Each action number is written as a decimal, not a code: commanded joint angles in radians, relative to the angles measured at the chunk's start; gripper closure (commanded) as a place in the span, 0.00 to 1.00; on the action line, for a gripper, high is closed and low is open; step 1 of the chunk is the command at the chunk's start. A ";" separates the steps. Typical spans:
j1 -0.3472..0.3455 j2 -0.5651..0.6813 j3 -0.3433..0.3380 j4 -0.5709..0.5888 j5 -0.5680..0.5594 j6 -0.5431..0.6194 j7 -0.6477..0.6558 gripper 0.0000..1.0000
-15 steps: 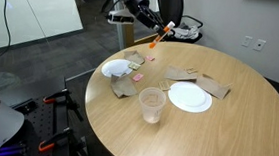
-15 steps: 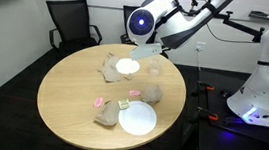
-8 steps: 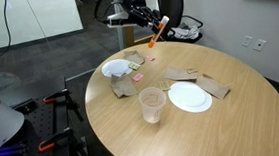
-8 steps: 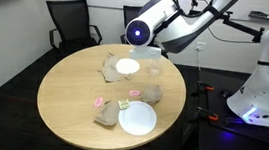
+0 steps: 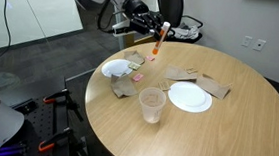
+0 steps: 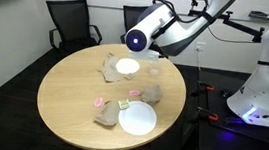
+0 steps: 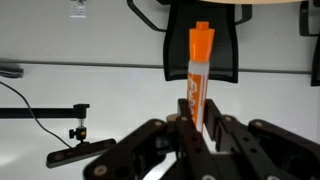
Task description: Put the marker in the cup
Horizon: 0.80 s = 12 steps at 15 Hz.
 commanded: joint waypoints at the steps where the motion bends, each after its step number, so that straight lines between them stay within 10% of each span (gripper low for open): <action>1: -0.028 0.005 0.019 -0.012 0.008 -0.066 0.053 0.95; 12: -0.070 0.007 0.014 -0.074 0.133 -0.117 0.061 0.95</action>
